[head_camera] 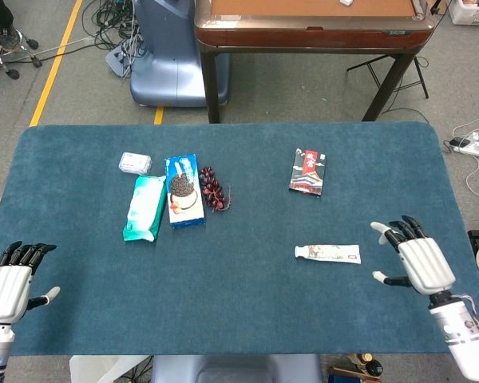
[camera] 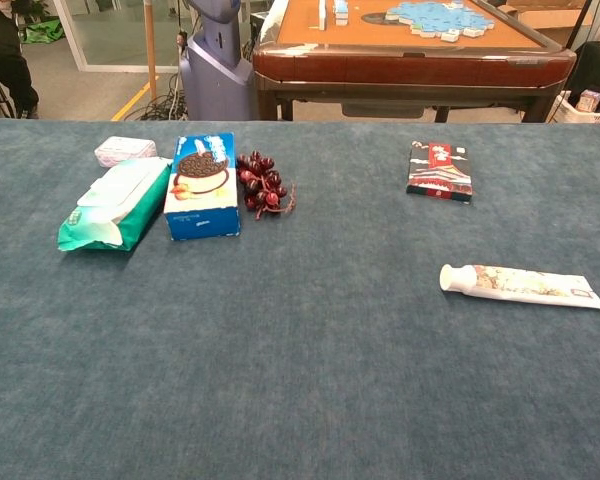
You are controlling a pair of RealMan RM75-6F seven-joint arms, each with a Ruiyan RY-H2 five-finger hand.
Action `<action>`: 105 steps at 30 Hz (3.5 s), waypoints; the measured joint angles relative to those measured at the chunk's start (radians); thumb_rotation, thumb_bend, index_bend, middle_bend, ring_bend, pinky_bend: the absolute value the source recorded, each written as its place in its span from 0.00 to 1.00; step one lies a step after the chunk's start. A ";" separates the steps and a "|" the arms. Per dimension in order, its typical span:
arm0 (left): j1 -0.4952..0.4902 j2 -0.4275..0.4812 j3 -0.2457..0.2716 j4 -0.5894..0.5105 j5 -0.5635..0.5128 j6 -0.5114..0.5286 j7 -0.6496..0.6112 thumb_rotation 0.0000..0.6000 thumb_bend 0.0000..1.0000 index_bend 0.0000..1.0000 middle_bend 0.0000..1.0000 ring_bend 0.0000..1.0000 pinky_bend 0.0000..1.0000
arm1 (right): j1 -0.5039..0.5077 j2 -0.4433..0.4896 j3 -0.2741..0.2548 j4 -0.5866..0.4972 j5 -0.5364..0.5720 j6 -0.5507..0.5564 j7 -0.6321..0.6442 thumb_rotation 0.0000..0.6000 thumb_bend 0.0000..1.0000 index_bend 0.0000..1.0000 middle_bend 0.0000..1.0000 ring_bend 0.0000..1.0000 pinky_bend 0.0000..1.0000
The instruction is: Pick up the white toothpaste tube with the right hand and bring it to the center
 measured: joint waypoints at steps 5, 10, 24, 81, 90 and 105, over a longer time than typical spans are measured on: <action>0.006 0.004 0.003 -0.003 -0.004 0.002 -0.001 1.00 0.05 0.24 0.27 0.22 0.11 | 0.087 -0.017 0.026 0.003 0.028 -0.109 -0.053 1.00 0.03 0.34 0.43 0.22 0.16; 0.011 0.008 0.008 -0.004 -0.011 -0.001 -0.003 1.00 0.05 0.24 0.27 0.22 0.11 | 0.153 -0.066 0.046 0.027 0.081 -0.183 -0.140 1.00 0.01 0.34 0.41 0.23 0.16; 0.024 0.013 0.014 0.000 -0.011 0.006 -0.017 1.00 0.05 0.24 0.27 0.22 0.11 | 0.257 -0.243 0.038 0.165 0.152 -0.284 -0.269 1.00 0.01 0.39 0.41 0.23 0.16; 0.034 -0.002 0.021 0.061 0.002 0.006 -0.095 1.00 0.05 0.23 0.27 0.22 0.11 | 0.346 -0.441 -0.008 0.332 0.380 -0.340 -0.475 1.00 0.24 0.50 0.49 0.30 0.17; 0.036 0.002 0.021 0.052 0.004 0.009 -0.088 1.00 0.05 0.23 0.27 0.22 0.11 | 0.348 -0.428 -0.015 0.323 0.384 -0.350 -0.453 1.00 0.36 0.53 0.51 0.34 0.18; 0.006 0.013 0.020 0.041 0.038 -0.013 -0.079 1.00 0.05 0.23 0.27 0.22 0.11 | 0.369 -0.395 -0.026 0.296 0.382 -0.396 -0.428 1.00 0.79 0.65 0.59 0.47 0.25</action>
